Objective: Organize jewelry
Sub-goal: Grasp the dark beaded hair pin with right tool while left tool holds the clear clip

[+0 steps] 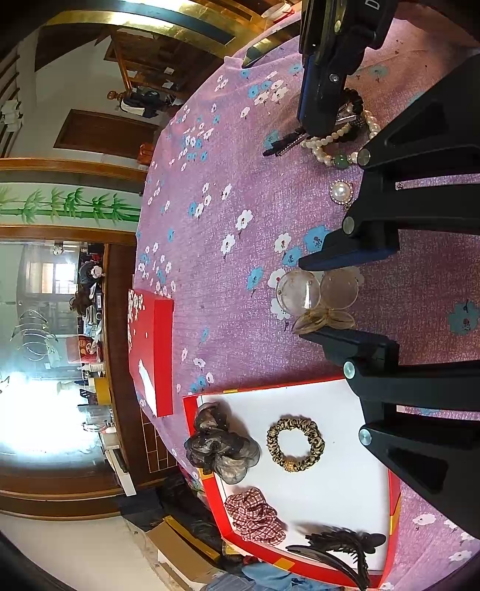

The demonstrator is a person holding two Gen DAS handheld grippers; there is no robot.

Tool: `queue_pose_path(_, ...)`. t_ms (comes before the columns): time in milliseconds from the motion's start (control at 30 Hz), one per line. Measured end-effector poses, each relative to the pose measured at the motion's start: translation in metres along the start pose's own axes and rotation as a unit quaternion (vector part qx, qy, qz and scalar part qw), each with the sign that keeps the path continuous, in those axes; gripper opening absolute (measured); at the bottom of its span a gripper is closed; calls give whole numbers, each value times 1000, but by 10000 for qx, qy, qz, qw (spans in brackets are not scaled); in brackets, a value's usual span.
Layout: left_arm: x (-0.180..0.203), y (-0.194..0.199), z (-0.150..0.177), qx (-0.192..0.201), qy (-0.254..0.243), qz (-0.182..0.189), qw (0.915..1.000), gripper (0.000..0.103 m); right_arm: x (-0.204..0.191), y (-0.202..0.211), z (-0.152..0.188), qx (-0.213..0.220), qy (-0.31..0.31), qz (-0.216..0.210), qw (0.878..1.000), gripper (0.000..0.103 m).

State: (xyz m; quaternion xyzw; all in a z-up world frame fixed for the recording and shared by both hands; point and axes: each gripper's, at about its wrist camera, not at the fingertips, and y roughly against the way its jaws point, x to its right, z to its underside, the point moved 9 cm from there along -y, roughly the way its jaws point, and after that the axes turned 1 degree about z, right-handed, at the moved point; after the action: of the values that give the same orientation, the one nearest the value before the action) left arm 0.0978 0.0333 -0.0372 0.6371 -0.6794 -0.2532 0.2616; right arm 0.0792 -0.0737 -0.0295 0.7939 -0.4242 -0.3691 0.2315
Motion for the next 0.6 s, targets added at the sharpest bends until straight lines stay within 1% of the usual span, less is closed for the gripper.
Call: queue_pose_path(600,-5,3,-4,108,-22,-76,9999,28,1,-2,0,-10,-7,-36,10000,11)
